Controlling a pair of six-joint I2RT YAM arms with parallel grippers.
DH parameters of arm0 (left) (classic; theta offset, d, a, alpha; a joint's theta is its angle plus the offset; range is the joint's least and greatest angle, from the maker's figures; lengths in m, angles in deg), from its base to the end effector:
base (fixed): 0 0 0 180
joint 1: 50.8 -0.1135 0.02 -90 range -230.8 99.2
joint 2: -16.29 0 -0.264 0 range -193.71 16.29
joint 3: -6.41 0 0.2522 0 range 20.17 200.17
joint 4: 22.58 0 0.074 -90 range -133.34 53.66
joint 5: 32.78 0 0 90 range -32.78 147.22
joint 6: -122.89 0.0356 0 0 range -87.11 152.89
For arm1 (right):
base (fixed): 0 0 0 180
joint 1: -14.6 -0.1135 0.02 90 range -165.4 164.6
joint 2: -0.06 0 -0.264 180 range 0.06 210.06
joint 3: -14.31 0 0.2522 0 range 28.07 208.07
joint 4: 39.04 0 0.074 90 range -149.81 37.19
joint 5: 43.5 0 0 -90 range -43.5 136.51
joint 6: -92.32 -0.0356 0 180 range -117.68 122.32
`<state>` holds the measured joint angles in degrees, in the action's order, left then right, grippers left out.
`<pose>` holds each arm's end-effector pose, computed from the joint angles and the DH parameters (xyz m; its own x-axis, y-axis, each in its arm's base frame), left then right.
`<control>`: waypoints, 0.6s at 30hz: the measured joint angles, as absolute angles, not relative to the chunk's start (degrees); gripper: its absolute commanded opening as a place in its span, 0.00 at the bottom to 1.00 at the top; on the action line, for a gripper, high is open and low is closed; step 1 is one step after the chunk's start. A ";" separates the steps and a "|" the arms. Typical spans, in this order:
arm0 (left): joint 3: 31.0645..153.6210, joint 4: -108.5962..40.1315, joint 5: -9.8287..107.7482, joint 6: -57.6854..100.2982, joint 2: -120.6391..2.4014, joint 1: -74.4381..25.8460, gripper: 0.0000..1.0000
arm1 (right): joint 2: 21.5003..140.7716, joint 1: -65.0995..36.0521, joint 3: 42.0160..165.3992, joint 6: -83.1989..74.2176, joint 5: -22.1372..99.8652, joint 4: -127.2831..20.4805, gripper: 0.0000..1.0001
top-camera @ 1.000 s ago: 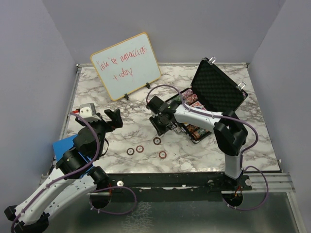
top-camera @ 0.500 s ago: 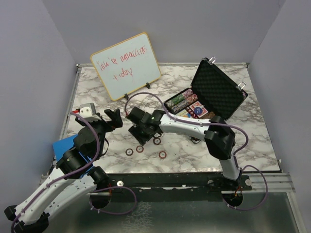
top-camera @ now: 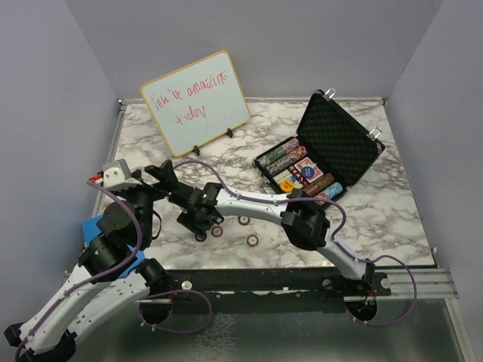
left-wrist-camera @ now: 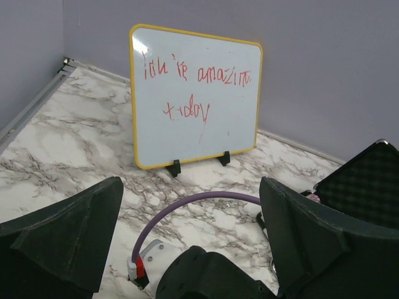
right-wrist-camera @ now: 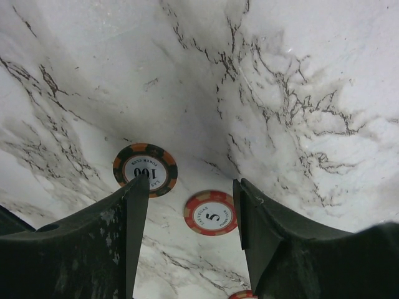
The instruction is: Pack up texas hold em set
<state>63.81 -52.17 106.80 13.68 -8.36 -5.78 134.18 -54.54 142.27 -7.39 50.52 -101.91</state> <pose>0.0822 -0.0439 0.3654 0.0627 -0.3645 -0.9291 -0.0615 0.9277 -0.3682 0.1781 0.4605 0.1737 -0.4834 -0.7962 -0.3638 -0.8539 0.5204 -0.0042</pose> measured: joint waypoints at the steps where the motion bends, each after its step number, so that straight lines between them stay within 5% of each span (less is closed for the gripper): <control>1: 63.83 -51.80 107.13 13.86 -8.05 -5.78 0.99 | 134.75 -54.72 143.05 -7.19 50.52 -102.50 0.63; 18: 64.99 -49.26 110.63 16.48 -5.08 -5.78 0.99 | 137.55 -57.47 149.28 -6.12 50.93 -106.15 0.67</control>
<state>64.99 -49.26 110.63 16.48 -5.08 -5.78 137.55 -57.47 149.28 -6.12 50.93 -106.15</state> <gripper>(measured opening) 0.988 0.670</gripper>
